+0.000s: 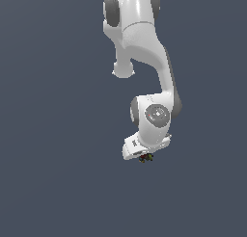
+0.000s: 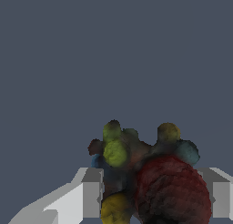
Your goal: Pick up the object and move it to a goal position.
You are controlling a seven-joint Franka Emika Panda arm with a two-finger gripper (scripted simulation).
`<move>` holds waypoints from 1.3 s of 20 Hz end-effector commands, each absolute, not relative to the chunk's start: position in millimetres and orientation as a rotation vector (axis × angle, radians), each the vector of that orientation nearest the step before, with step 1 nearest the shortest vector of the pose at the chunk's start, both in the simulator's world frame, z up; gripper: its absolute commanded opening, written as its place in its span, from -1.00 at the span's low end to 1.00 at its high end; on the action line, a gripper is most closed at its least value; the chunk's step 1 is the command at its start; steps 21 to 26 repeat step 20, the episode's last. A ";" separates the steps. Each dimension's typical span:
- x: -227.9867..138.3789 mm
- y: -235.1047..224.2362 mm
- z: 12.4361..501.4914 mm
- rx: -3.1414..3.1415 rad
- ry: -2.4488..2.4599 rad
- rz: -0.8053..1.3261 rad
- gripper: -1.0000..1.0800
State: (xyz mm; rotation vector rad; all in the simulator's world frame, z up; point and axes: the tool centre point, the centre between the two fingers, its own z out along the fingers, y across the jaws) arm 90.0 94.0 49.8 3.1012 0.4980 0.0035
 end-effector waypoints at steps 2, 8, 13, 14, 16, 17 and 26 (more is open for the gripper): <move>102.7 112.9 56.1 3.101 0.498 0.004 -1.00; 117.4 134.3 61.4 3.102 0.499 0.001 -1.00; 124.2 143.8 63.9 3.102 0.499 0.000 -1.00; 125.1 144.9 64.3 3.102 0.499 0.000 -1.00; 126.4 146.5 64.7 3.102 0.499 0.000 -1.00; 126.9 146.9 64.9 3.102 0.499 0.000 -1.00; 127.5 147.1 64.9 3.102 0.499 0.000 -1.00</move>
